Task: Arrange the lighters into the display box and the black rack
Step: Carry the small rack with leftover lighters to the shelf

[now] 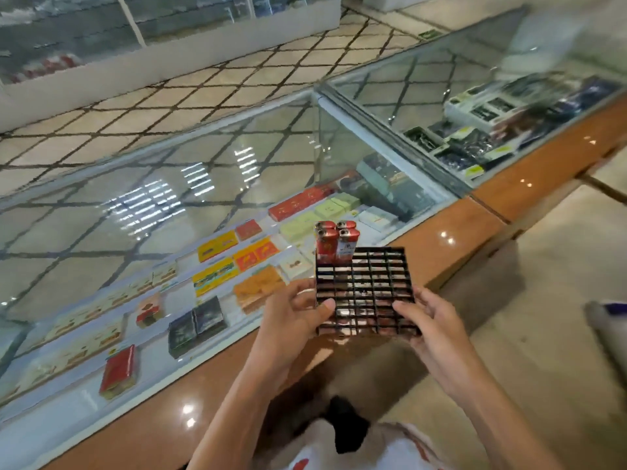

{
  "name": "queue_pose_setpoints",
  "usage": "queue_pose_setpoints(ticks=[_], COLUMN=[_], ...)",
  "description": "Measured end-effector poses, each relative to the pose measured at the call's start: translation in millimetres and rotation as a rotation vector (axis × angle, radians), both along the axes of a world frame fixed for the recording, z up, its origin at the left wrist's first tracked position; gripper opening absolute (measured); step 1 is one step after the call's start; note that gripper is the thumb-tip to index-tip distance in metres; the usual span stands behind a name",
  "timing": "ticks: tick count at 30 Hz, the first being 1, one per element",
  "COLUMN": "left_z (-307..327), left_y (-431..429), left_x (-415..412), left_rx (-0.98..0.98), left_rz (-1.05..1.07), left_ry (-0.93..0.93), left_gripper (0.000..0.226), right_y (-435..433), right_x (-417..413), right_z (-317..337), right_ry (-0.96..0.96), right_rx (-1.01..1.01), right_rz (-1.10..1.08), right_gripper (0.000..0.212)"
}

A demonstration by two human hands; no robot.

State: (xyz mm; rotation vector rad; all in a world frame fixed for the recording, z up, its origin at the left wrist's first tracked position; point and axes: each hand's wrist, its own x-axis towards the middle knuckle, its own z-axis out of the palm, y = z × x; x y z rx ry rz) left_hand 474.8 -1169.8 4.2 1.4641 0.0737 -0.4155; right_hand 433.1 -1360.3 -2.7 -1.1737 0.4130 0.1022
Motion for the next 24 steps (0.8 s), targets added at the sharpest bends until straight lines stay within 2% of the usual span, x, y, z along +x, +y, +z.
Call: queue_pose_setpoints(ticks=[6,15,20,24], left_z=[5,18,12,12], left_y=[-56,-178,-277,-362], left_x=[12,11,11,8], left_rx=[0.011,0.125,0.108,0.081], left_rz=[-0.271,-0.648,-0.734,-0.798], left_ry=[0.085,-0.017,-0.059,-0.048], left_gripper=[0.022,0.032,0.035,0.036], right_y=[-35,-113,-191,-262], right_x=[-39,-83,-96,-105], right_z=[-8,-16,-19,-20], right_ry=[-0.033,-0.011,-0.114,-0.134], right_rx=[0.004,-0.007,0.071,0.027], right_rz=[-0.257,-0.608,-0.719,-0.782], right_gripper=[0.024,0.024,0.033,0.034])
